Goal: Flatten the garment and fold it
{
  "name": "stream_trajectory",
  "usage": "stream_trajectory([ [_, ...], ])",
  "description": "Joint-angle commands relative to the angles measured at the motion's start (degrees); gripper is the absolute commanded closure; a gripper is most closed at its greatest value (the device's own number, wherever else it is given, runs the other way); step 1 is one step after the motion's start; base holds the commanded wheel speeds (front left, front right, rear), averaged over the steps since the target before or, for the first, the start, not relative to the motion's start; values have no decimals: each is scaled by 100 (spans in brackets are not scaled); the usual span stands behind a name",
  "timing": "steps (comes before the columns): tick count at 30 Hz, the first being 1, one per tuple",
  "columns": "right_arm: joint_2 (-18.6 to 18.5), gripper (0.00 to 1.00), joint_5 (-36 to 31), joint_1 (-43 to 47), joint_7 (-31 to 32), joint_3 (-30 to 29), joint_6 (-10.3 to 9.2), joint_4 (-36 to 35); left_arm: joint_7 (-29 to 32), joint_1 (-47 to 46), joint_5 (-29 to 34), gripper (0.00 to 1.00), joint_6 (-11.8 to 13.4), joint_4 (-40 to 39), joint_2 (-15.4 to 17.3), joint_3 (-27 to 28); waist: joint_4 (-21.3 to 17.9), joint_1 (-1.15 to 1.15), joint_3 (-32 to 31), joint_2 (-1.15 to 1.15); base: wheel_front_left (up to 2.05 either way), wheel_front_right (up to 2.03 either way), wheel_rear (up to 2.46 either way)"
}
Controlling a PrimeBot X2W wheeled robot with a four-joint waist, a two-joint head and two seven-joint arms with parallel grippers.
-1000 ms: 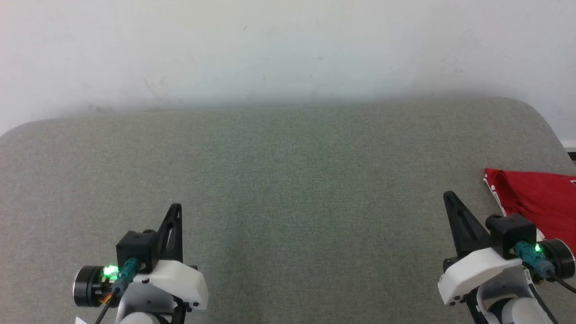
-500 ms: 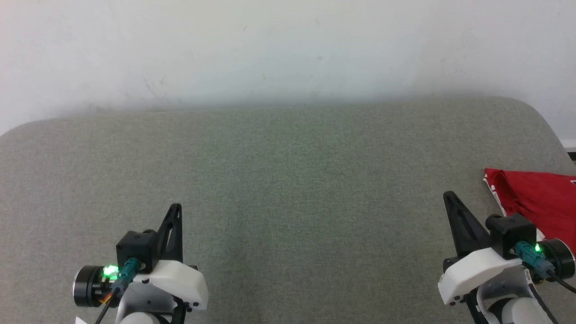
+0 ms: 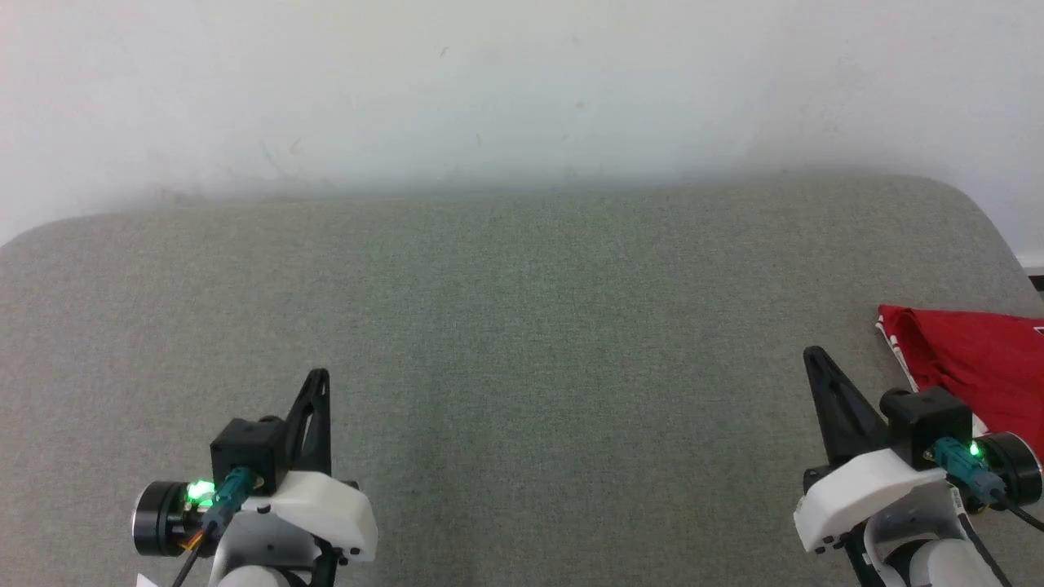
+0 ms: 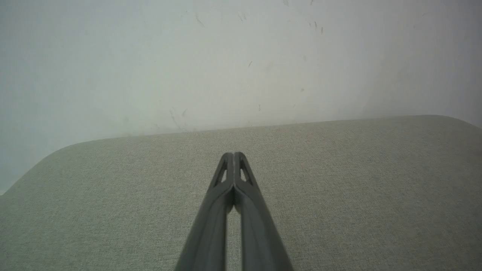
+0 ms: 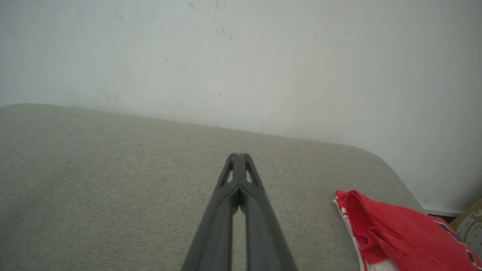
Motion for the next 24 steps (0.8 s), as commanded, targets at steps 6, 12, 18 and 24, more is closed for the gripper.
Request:
stream_trajectory([
  [6,25,100,-35,63,3,-2,-12,-39,1,30,37,100,37,-32,-15,20,0,0,0,-1,0,0,0],
  [12,25,100,-35,63,3,-2,-12,-39,1,30,37,100,37,-32,-15,20,0,0,0,-1,0,0,0],
  [18,25,100,-35,63,3,-2,-12,-39,1,30,37,100,37,-32,-15,20,0,0,0,-1,0,0,0],
  [24,25,100,-35,63,3,-2,-12,-39,1,30,37,100,37,-32,-15,20,0,0,0,-1,0,0,0],
])
